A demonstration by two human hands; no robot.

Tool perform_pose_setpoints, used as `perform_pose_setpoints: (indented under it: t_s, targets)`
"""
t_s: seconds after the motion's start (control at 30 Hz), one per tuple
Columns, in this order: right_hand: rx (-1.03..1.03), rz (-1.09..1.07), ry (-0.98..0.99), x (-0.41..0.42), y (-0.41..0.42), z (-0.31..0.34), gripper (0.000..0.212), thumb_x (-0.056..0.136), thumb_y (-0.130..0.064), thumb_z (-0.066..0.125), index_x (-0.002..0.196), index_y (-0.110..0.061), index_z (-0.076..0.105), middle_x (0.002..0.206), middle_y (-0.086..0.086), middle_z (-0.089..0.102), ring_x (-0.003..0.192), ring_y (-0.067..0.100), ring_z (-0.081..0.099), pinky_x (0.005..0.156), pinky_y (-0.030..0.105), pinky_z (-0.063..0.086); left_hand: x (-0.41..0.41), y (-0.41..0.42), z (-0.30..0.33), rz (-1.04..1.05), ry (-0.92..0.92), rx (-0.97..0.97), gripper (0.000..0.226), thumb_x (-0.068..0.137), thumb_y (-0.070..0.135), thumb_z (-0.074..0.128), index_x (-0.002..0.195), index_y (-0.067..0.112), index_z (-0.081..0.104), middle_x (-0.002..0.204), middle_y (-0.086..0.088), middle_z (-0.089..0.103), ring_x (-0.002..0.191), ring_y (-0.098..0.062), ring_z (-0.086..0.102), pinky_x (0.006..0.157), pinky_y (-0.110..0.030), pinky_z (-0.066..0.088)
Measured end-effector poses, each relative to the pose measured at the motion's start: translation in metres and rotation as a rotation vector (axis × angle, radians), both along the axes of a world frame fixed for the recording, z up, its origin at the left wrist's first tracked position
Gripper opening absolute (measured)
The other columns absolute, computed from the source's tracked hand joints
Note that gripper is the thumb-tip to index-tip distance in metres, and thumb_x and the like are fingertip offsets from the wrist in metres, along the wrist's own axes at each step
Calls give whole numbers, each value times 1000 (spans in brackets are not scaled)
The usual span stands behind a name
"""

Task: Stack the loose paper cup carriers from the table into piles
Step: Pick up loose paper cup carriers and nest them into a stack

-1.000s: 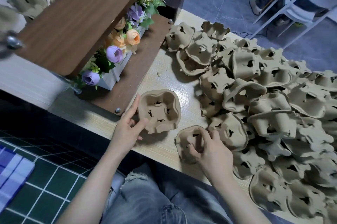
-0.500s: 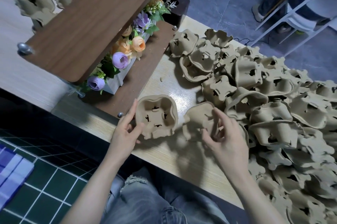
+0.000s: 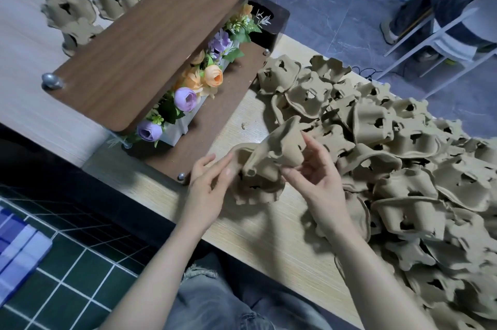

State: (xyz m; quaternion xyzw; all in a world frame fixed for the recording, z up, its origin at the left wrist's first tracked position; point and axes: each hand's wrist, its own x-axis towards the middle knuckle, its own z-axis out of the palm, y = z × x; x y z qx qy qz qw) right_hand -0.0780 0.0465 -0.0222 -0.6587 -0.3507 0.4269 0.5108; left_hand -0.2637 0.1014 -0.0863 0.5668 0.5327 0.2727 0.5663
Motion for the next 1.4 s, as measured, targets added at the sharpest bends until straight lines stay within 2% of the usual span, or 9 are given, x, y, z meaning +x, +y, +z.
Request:
perform_pose_setpoints:
  t_s: [0.07, 0.17, 0.33, 0.43, 0.53, 0.77, 1.0, 1.27, 1.4]
  targets:
    - [12, 32, 11, -3, 3, -3, 66, 74, -10, 73, 133, -32, 51, 107, 15, 54, 86, 19, 57, 85, 37, 52, -1, 3, 5, 31, -24, -9, 22, 101, 31, 47, 108, 39, 66, 137, 3, 42, 119, 18, 40, 98, -8, 39]
    - [7, 70, 47, -7, 4, -7, 68, 79, -1, 73, 137, -26, 49, 107, 15, 55, 85, 19, 57, 86, 37, 53, -1, 6, 11, 51, -107, -108, 32, 92, 52, 48, 101, 30, 70, 127, 7, 54, 120, -1, 52, 108, -36, 42]
    - [-24, 117, 18, -11, 2, -11, 68, 82, 7, 71, 138, -22, 46, 113, 17, 57, 91, 11, 60, 83, 29, 53, 1, 9, 11, 36, -119, -163, 30, 91, 37, 59, 90, 11, 74, 122, 6, 60, 118, -1, 53, 107, -28, 39]
    - [-39, 115, -26, -6, -1, -13, 66, 82, 5, 69, 136, -27, 51, 119, 8, 62, 99, 12, 61, 85, 41, 54, 1, 9, 6, 51, -130, -195, 20, 92, 20, 65, 82, 4, 71, 121, 8, 59, 118, -2, 53, 106, -29, 37]
    - [-47, 73, -102, 0, -5, -15, 54, 86, 1, 66, 124, -37, 60, 119, -2, 65, 105, 15, 61, 91, 40, 53, 1, 8, 2, 78, -135, -204, 20, 91, 21, 67, 79, 5, 70, 121, 9, 59, 119, -5, 53, 111, -37, 37]
    - [-77, -33, 65, 2, -9, -4, 29, 84, -27, 65, 112, -23, 67, 84, -1, 66, 69, 4, 56, 62, 17, 45, -5, 7, -3, 82, -123, -217, 26, 88, 32, 70, 76, 9, 70, 123, 8, 62, 118, -4, 54, 112, -46, 37]
    - [-105, -33, -64, 0, -4, -17, 32, 88, -2, 67, 109, -27, 67, 83, -8, 66, 71, 3, 57, 68, 31, 48, -12, 3, -8, 68, -108, -201, 27, 73, 49, 76, 66, 24, 69, 121, 9, 64, 119, -5, 56, 111, -45, 38]
    - [-167, -29, -191, 6, 0, -32, 34, 87, 0, 67, 113, -22, 67, 90, -5, 64, 70, 4, 52, 68, 24, 47, -11, -1, -9, 124, -152, -183, 24, 68, 45, 78, 86, 34, 68, 109, 5, 71, 108, -24, 65, 102, -56, 46]
    - [-177, -8, -263, 9, 0, -35, 36, 85, -4, 70, 111, -28, 66, 96, -1, 64, 69, 3, 49, 71, 26, 47, -6, 1, -3, 105, -191, -214, 51, 73, 39, 84, 117, 45, 58, 121, 5, 63, 114, -14, 62, 103, -42, 49]
